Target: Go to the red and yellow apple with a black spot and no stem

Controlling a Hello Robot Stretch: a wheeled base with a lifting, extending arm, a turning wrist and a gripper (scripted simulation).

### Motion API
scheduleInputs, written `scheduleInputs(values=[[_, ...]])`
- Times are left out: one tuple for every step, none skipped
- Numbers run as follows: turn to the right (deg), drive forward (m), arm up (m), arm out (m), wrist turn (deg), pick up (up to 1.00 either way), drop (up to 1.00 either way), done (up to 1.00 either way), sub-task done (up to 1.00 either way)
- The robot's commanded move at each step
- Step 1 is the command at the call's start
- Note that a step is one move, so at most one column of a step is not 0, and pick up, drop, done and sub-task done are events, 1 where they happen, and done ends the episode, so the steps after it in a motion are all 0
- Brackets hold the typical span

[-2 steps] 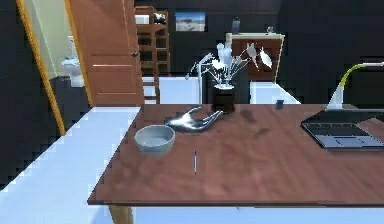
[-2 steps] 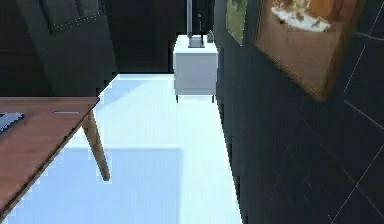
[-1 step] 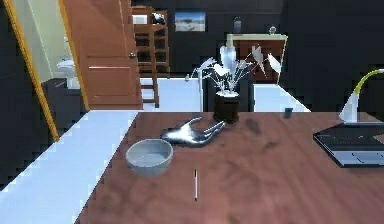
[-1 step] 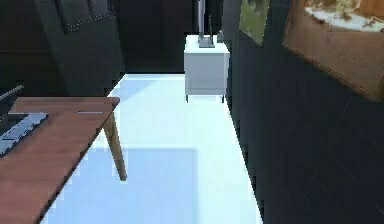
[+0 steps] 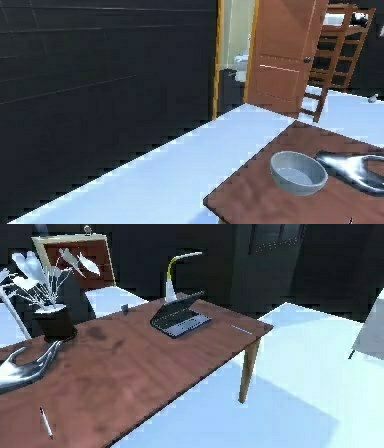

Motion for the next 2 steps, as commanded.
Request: scheduleInputs(values=[[-30.0,0.0,0.0,0.0,0.0,0.0,0.0,0.0,0.0],[0.0,0.6,0.0,0.0,0.0,0.0,0.0,0.0,0.0]])
